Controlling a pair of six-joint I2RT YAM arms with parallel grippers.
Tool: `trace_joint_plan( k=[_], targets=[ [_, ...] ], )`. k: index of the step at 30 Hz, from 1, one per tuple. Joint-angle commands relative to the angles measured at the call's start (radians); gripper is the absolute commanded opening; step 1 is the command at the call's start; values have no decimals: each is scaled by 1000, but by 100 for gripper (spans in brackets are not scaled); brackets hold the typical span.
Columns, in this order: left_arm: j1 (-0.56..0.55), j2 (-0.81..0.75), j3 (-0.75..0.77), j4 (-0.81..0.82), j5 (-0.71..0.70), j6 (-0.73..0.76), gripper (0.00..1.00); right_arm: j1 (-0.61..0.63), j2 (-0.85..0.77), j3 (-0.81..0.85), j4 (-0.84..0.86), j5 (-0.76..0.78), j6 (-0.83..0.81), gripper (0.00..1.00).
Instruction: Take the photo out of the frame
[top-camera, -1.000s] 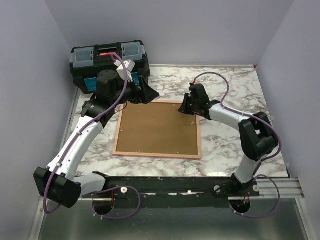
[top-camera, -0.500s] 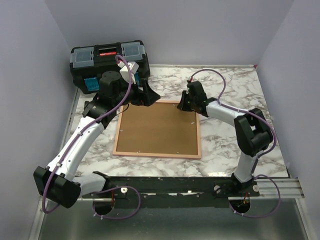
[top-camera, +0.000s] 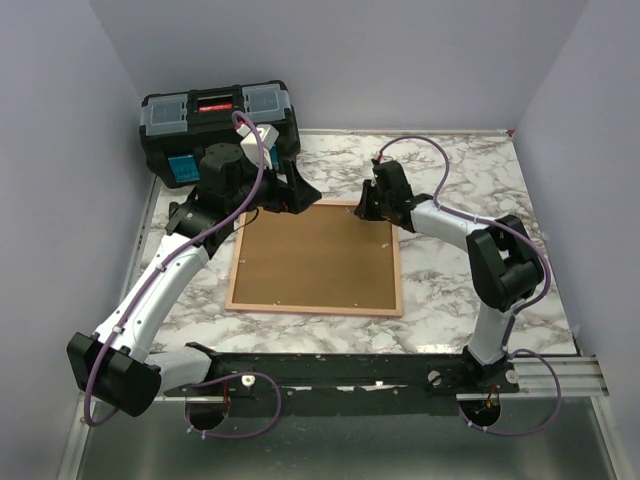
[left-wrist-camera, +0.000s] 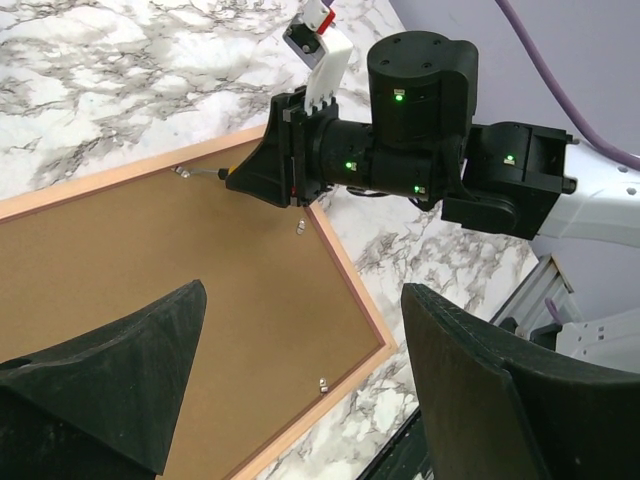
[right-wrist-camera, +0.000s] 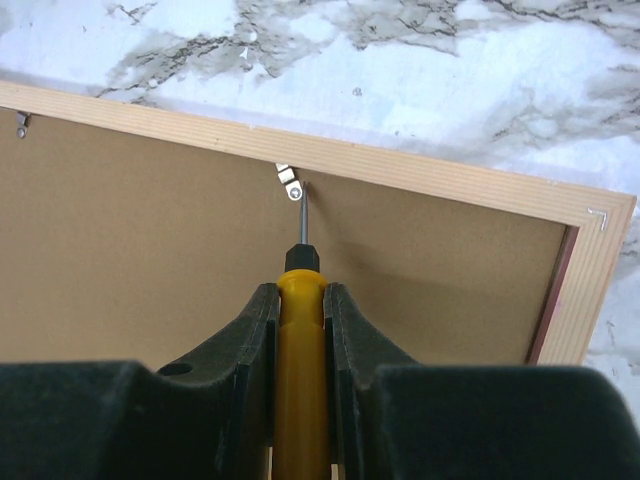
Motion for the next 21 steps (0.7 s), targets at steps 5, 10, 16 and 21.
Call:
trace_joint_plan(
  k=[5, 10, 16, 21],
  targets=[
    [-3, 1, -12, 30, 8, -10, 80, -5, 56, 64, 16, -27, -63, 1],
    [-3, 1, -13, 35, 30, -21, 80, -6, 61, 65, 33, -115, -83, 1],
    [-1, 0, -11, 26, 9, -11, 80, -6, 56, 61, 39, -191, -120, 1],
    [-1, -4, -14, 37, 26, -17, 80, -6, 14, 64, 13, -174, -118, 1]
  ],
)
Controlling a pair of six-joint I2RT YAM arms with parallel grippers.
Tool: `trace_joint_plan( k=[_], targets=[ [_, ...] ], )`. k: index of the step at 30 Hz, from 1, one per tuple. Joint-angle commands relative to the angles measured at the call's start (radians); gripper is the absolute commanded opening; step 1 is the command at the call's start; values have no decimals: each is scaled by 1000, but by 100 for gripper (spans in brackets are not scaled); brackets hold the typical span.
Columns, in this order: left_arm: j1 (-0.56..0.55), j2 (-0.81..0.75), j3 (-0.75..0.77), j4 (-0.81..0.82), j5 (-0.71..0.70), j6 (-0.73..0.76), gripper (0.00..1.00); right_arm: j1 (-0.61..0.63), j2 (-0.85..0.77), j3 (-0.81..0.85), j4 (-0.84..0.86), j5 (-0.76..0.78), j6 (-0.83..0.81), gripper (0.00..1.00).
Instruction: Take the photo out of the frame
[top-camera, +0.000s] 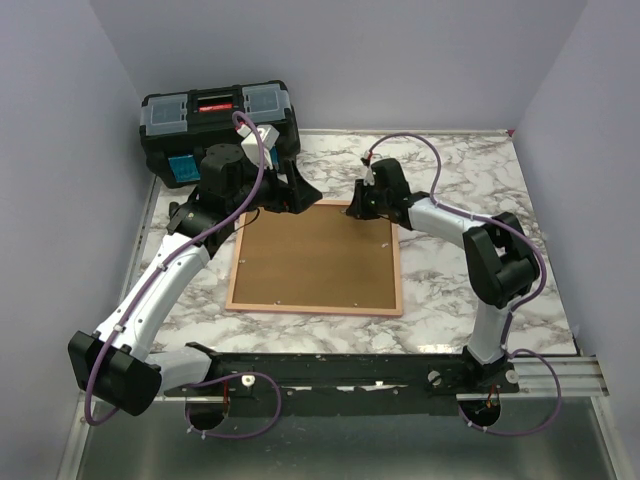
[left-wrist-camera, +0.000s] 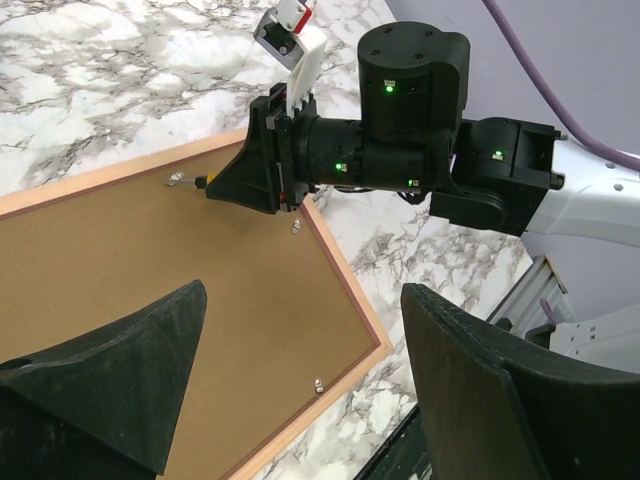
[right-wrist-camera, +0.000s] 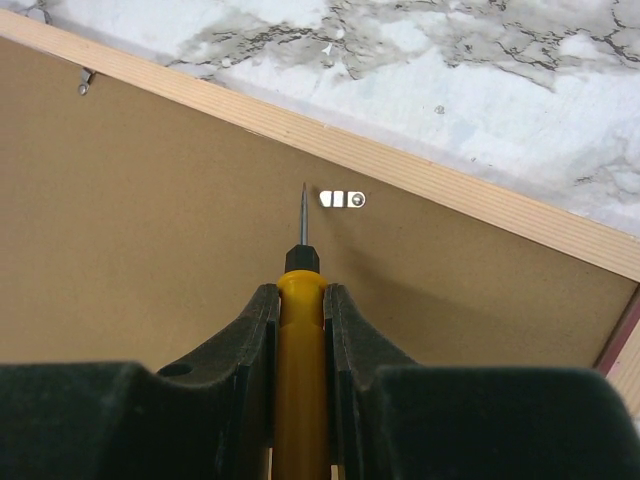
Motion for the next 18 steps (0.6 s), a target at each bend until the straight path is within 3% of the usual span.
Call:
trace_joint_plan(
  k=[1, 11, 18],
  targets=[
    [0, -7, -2, 16, 9, 0, 80, -6, -48, 20, -16, -22, -5, 1],
    [6, -6, -23, 8, -81, 6, 80, -4, -219, -160, 20, -65, 188, 1],
    [14, -32, -152, 0, -232, -4, 83, -4, -366, -290, -46, -29, 155, 1]
  ],
)
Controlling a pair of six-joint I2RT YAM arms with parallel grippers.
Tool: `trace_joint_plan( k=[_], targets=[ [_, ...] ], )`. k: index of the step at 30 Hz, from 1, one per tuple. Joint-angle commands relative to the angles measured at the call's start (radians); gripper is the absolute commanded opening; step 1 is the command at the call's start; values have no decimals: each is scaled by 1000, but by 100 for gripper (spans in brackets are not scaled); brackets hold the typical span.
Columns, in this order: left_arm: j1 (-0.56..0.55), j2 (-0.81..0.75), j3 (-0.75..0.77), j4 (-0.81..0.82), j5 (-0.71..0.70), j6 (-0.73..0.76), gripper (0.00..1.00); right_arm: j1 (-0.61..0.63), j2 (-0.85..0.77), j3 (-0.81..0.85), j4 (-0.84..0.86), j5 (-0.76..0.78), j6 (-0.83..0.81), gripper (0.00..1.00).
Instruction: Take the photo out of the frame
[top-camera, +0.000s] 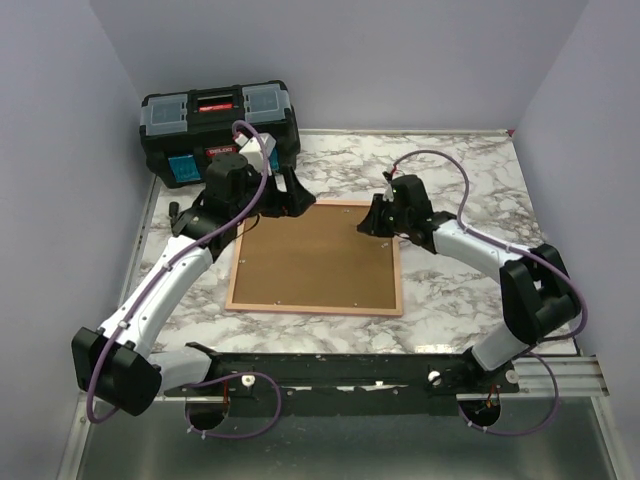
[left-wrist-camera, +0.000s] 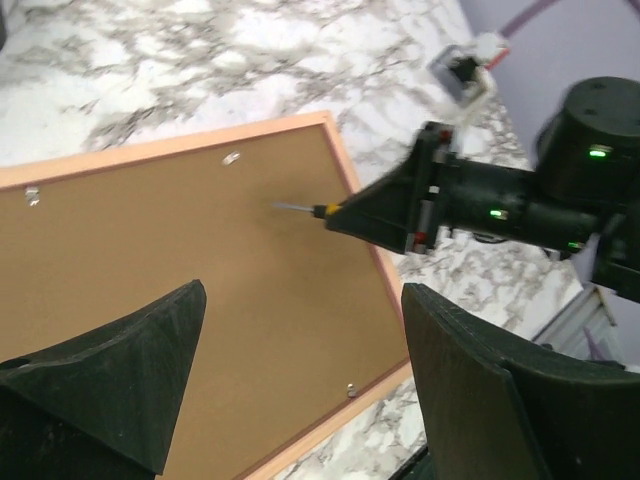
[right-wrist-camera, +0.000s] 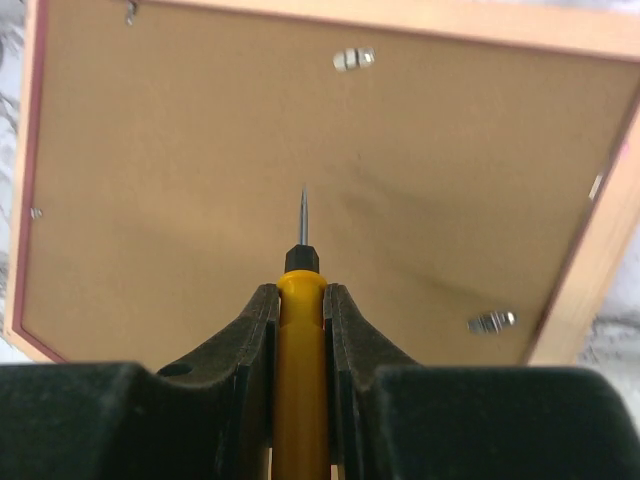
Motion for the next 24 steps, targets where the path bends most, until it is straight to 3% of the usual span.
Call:
trace_joint_plan(
  k=[1, 9, 13, 17, 24],
  targets=[
    [29, -55, -142, 2, -147, -13, 83, -4, -128, -79, -37, -14, -7, 1],
    [303, -206, -484, -15, -160, -195, 86, -4, -318, -221, -29, -127, -15, 1],
    [402, -280, -591, -21, -268, -294, 90, -4, -356, -264, 10, -180, -21, 1],
    [453, -231, -614, -60, -325, -372, 93, -5, -417, -320, 34, -209, -5, 1],
    [491, -117, -653, 16, -214, -440, 95, -4, -502, -338, 13, -216, -2, 1]
  ],
)
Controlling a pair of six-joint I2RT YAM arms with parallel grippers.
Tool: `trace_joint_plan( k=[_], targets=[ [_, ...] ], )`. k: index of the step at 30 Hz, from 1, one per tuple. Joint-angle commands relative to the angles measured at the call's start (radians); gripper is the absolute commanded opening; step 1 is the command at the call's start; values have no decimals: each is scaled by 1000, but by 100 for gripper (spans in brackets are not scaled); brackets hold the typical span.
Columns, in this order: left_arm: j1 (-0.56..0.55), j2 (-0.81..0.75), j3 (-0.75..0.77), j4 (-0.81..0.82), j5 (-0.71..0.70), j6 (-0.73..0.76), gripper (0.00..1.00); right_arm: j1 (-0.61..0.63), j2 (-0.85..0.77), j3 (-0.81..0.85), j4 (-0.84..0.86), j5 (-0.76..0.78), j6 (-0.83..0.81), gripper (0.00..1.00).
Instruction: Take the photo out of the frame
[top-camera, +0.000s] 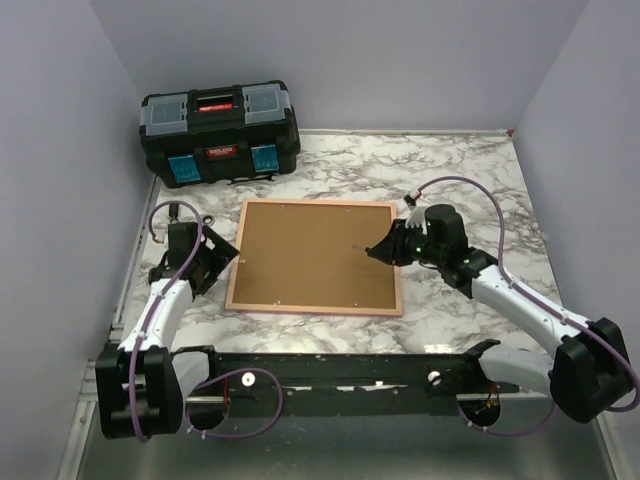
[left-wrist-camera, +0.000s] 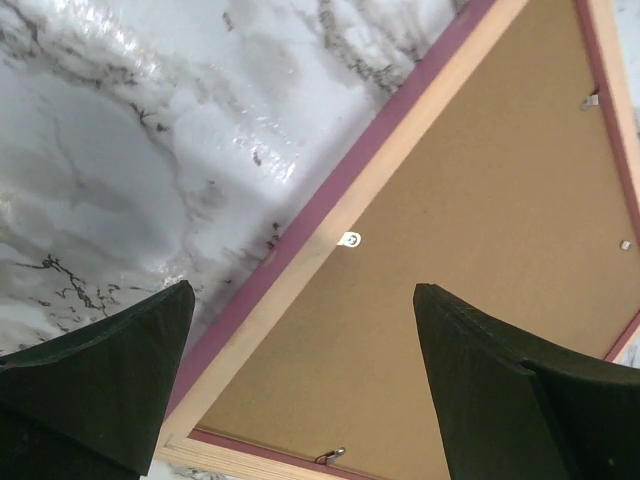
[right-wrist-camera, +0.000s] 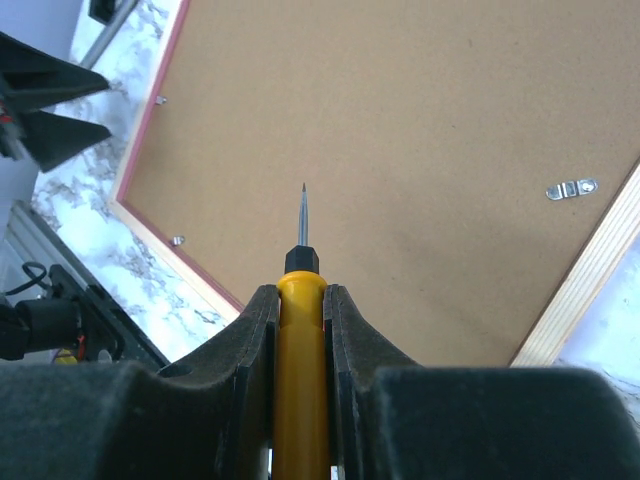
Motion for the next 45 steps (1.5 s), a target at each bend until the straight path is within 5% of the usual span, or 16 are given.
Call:
trace_joint_plan(
  k=[1, 8, 21, 35, 45],
  targets=[
    [10, 64, -47, 65, 67, -80, 95, -5, -53, 9, 8, -40, 2, 1],
    [-54, 148, -93, 145, 200, -137, 93, -4, -61, 24, -17, -35, 12, 1],
    [-466, -39, -232, 283, 210, -343, 93, 11, 59, 2, -3, -19, 83, 1],
    [-353, -210, -53, -40, 94, -17, 92, 315, 426, 299, -58, 163, 211, 1],
    [-352, -118, -98, 15, 149, 30, 82, 382, 668, 577, -168, 170, 219, 1]
  ],
)
